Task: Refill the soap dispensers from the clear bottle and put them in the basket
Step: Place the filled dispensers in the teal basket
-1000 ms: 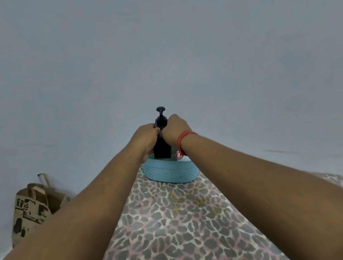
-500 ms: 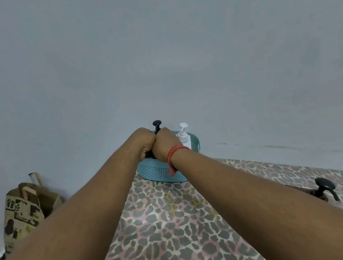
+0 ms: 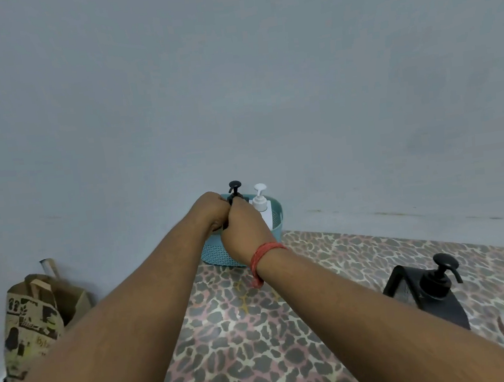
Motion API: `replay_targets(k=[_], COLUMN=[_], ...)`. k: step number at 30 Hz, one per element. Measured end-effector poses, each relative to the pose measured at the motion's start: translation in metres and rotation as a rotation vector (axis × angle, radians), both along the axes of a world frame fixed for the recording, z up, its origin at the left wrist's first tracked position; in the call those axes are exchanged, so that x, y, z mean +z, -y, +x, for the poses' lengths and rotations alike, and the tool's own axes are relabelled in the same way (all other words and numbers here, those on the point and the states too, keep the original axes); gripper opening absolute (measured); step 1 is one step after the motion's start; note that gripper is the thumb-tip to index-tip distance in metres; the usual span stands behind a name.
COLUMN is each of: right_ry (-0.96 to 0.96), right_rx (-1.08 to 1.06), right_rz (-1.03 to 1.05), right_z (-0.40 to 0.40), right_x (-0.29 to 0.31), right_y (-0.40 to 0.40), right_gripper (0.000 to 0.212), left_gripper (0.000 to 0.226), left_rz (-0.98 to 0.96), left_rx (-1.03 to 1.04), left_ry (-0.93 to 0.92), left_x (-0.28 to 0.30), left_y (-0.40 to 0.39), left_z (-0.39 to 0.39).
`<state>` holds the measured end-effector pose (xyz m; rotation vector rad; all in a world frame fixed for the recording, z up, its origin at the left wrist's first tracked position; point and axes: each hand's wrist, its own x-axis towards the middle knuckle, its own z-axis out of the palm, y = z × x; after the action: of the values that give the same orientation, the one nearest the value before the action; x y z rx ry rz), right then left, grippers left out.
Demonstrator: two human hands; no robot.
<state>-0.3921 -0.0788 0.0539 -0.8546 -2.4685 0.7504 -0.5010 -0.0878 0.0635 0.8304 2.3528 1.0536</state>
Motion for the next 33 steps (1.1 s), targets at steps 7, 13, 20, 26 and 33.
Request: replay_targets(k=[7, 13, 20, 26, 33], right_ry=[-0.282, -0.300, -0.319, -0.640, -0.467], right_rx=[-0.032, -0.157, -0.324, -0.461, -0.517], right_rz=[-0.058, -0.005, 0.080, 0.198, -0.123], right_z=[0.077, 0.160, 0.247, 0.308, 0.327], right_x=[-0.005, -0.004, 0.001, -0.013, -0.059], right_y=[0.014, 0.014, 0.004, 0.002, -0.016], right_gripper=[0.045, 0.044, 0.043, 0.025, 0.030], left_gripper=[0.045, 0.032, 0.052, 0.060, 0.063], left_rz=[0.206, 0.433, 0.359, 0.282, 0.241], left_rx=[0.128, 0.060, -0.149, -0.247, -0.289], left_ry=[-0.239, -0.394, -0.307, -0.082, 0.148], left_x=[-0.007, -0.009, -0.009, -0.032, -0.053], left_y=[0.038, 0.073, 0.076, 0.059, 0.047], left_z=[0.030, 0.106, 0.198, 0.259, 0.301])
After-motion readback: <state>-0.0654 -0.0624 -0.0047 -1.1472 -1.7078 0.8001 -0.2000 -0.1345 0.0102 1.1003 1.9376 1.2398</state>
